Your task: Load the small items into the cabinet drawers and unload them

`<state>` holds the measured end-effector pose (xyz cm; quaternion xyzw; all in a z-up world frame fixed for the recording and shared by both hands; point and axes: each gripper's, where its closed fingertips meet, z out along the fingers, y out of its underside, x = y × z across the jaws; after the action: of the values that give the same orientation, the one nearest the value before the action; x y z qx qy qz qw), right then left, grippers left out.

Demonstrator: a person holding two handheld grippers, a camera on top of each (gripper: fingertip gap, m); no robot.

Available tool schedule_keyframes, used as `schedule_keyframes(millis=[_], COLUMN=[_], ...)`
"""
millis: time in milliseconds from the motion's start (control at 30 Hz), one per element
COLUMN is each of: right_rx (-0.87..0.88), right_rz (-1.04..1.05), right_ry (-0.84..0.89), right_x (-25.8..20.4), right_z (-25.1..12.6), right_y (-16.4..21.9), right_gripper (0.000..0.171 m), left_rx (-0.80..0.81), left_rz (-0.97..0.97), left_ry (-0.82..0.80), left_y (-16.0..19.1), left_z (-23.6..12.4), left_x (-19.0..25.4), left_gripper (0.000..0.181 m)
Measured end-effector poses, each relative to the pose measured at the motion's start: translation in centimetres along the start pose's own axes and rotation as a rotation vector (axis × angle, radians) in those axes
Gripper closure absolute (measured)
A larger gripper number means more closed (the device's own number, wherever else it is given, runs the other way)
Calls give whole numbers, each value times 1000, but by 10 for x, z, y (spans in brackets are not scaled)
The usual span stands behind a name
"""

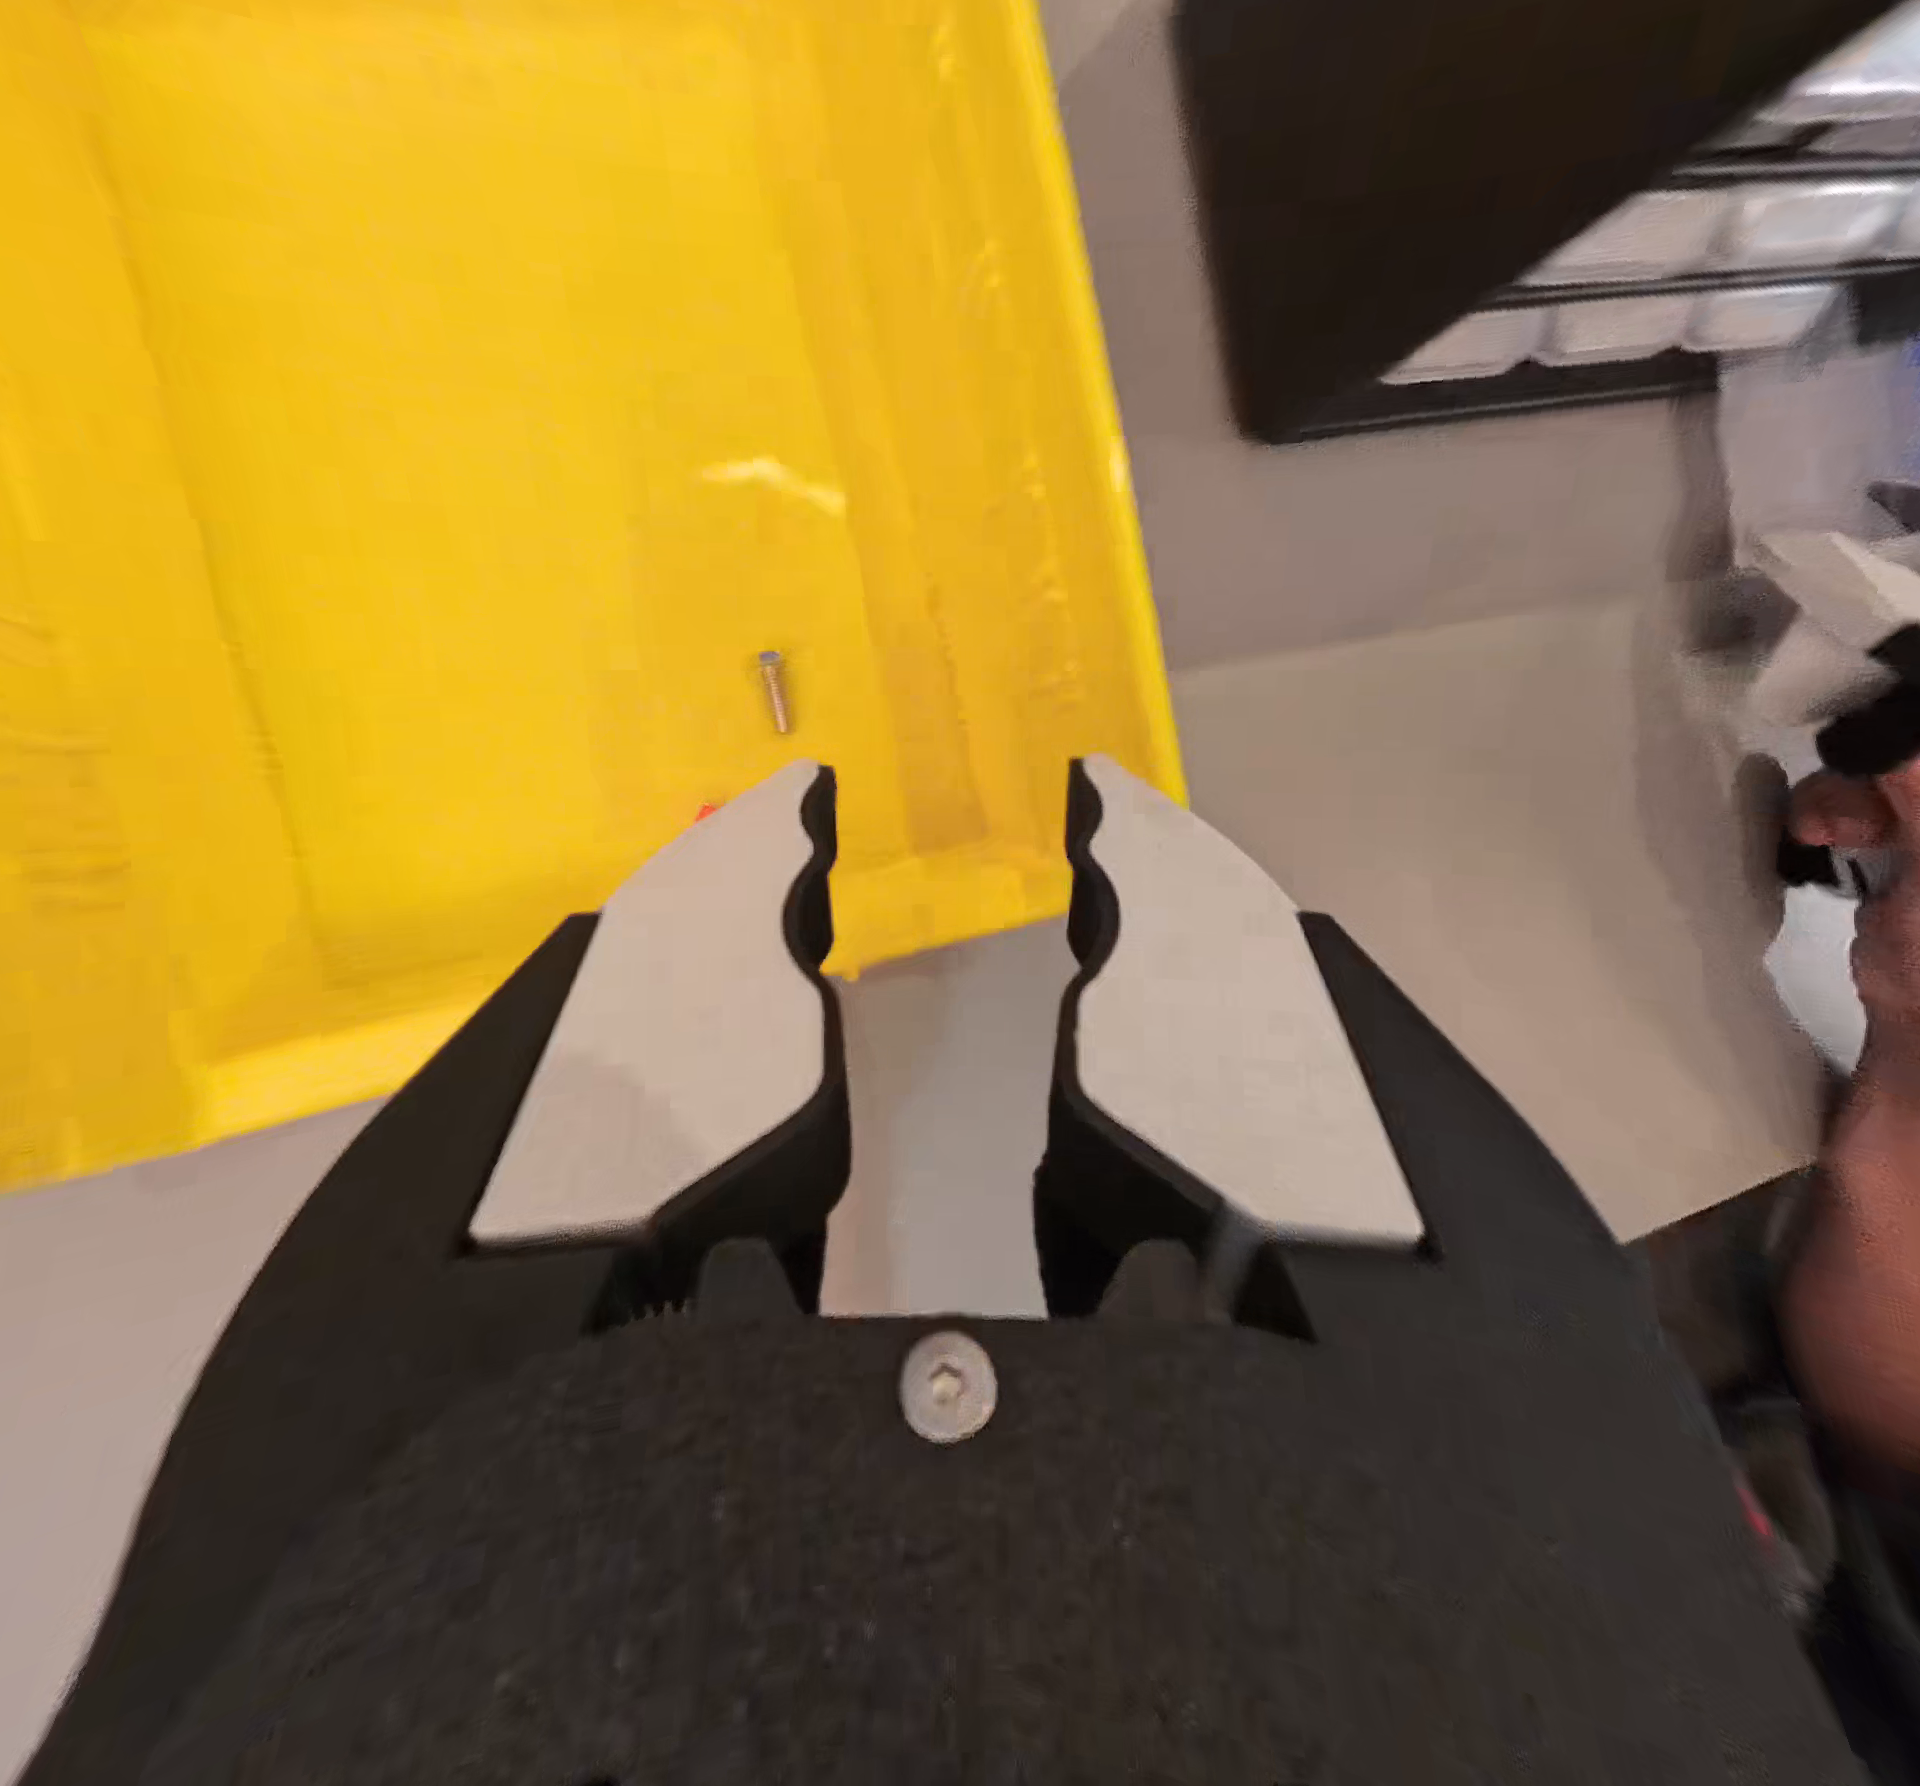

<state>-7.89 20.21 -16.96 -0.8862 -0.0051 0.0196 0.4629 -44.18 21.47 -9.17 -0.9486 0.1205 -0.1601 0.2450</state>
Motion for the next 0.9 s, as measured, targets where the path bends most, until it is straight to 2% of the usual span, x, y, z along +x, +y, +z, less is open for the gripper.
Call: schedule_keyframes(millis=[200, 400, 500, 667, 767, 900], right_rx=[-2, -4, -5, -7, -8, -7], right_rz=[2, 9, 7, 5, 3, 6], right_ry=[-3, -8, -8, -7, -7, -10], right_x=[0, 0, 0, 0, 0, 0], right_z=[0, 1, 1, 1, 1, 1], right_y=[0, 1, 1, 1, 1, 1], right_gripper=[104, 104, 104, 104, 104, 104], left_rx=[-241, -382, -409, -412, -399, -233], left_rz=[-60, 6, 22, 36, 73, 169], left_ry=[-98, -150, -155, -144, -72, -22], left_y=[1, 19, 25, 27, 25, -10], left_z=[65, 89, 92, 92, 84, 48], left_x=[-42, -50, -52, -53, -47, -27], left_gripper=[143, 155, 176, 176, 176, 176])
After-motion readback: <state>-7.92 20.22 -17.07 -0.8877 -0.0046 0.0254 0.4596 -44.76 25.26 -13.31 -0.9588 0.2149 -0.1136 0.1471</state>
